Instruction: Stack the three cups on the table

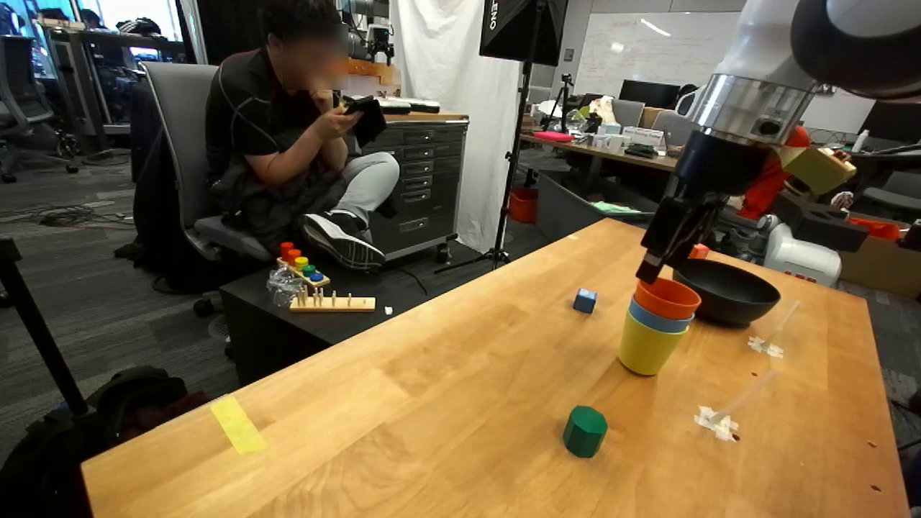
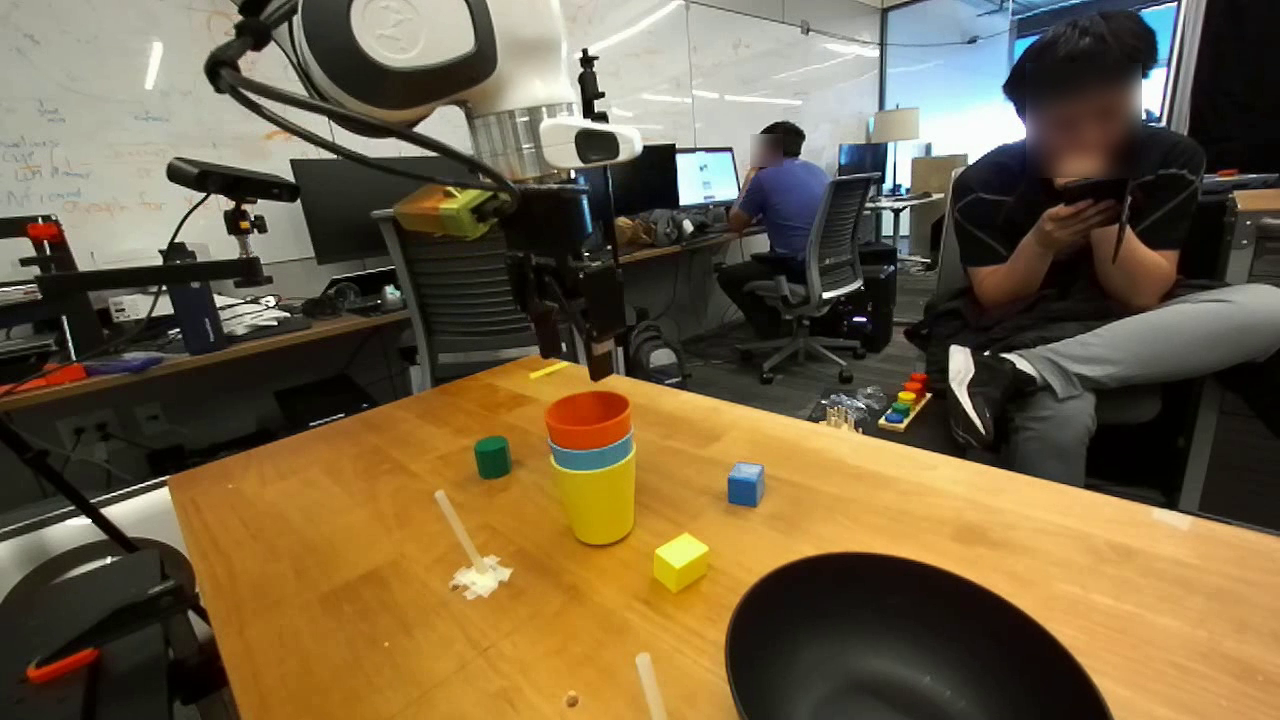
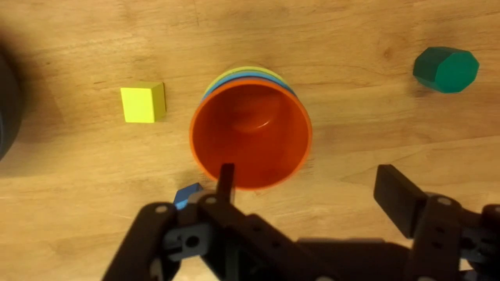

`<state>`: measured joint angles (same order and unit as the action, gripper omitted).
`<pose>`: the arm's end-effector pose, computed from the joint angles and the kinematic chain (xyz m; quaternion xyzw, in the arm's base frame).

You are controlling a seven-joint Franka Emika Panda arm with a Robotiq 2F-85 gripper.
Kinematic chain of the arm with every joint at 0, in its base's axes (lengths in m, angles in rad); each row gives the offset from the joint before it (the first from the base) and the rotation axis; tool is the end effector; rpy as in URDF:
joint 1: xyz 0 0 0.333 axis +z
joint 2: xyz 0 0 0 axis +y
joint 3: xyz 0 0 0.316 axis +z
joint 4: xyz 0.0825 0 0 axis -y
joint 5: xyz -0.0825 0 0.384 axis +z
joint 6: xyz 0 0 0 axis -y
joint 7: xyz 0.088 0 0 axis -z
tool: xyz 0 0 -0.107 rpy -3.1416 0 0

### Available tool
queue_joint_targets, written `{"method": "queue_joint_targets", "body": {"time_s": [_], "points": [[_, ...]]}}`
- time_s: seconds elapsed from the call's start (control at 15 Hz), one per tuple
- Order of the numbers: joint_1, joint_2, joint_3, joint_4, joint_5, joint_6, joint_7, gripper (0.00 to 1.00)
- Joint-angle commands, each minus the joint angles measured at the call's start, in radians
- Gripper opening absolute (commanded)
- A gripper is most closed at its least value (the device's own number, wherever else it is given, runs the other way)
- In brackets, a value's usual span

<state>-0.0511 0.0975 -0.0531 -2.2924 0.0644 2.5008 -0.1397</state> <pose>0.5317 -0.0560 0.3187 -0.9983 0.0067 -0.0573 0.0112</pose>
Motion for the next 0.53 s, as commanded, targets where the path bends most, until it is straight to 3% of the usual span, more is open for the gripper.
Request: {"method": "queue_joint_targets", "body": {"time_s": [0.0, 0.4, 0.47], "points": [[-0.003, -0.119, 0.013, -0.052, 0.007, -0.039, -0.07, 1.0], [0.013, -0.317, 0.005, -0.179, -0.039, -0.083, -0.11, 1.0], [0.013, -0.215, 0.002, -0.108, -0.023, -0.061, -0.078, 1.0]]}}
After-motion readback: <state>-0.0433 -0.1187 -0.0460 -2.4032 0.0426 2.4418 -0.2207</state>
